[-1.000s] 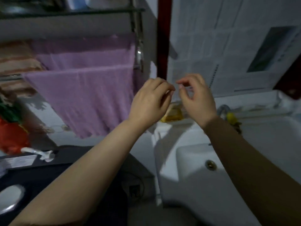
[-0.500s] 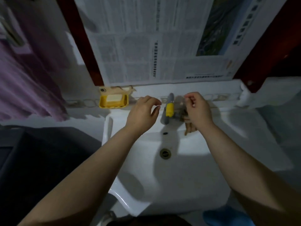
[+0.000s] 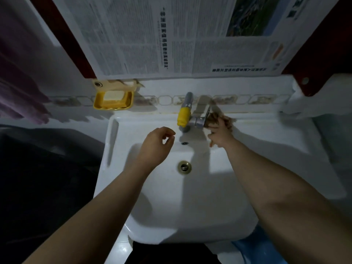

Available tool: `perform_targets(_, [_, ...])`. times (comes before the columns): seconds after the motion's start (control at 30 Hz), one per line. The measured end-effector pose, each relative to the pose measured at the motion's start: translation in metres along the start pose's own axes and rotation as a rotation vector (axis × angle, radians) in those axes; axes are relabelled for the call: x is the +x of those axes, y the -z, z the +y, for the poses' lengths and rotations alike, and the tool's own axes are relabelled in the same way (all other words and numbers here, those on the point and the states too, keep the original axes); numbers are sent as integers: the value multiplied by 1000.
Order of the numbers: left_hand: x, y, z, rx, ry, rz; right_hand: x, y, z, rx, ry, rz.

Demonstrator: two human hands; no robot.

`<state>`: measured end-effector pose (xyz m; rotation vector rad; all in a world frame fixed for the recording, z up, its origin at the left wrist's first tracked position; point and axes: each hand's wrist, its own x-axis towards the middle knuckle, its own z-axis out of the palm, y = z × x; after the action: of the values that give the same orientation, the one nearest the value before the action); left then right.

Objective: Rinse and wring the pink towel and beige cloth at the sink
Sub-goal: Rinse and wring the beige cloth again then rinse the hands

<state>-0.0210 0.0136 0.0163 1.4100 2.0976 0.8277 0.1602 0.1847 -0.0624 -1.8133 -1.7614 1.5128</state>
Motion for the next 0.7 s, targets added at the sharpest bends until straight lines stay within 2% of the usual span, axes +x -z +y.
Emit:
perform_targets(0.07, [-3,-5,-5,-19,59,-4,4,-2,9,-421,39,68])
perform_targets(0.1, [-4,-6,-8,-19,84,-3,2,-3,11,-561,31,124])
perform_targets(0.13, [-6,-8,-11,-13,107,-8,-1,-6,11,-589,8,162])
perform_targets(0.2, [-9,-12,-18,-35,152,-49,-11,-16,10,-535,-27,154])
perform_targets(0.27, [-14,-17,-25,-103,179,-140,-26,-30,6,-508,15,27])
perform_targets(0.37, [-21,-27,-34,-108,117,-340,-56,-52,-4,-249,198,-125])
perform_targets(0.43, [-25,-35,-36,-158,62,-423,-74,-62,-12,-186,298,-220])
perform_targets(0.53, [-23,-38,-36,-310,154,-278,-83,-68,-18,-80,302,-366])
perform_targets(0.57, [-23,-36,-35,-397,206,-229,-78,-65,-21,-15,269,-322])
perform_targets(0.6, [-25,-32,-34,-516,233,-198,-70,-61,-25,67,217,-207])
perform_targets(0.67, [-27,-27,-37,-701,277,-140,-47,-47,-35,140,126,117])
perform_targets(0.7, [-28,-25,-38,-752,300,-120,-34,-39,-39,121,92,221])
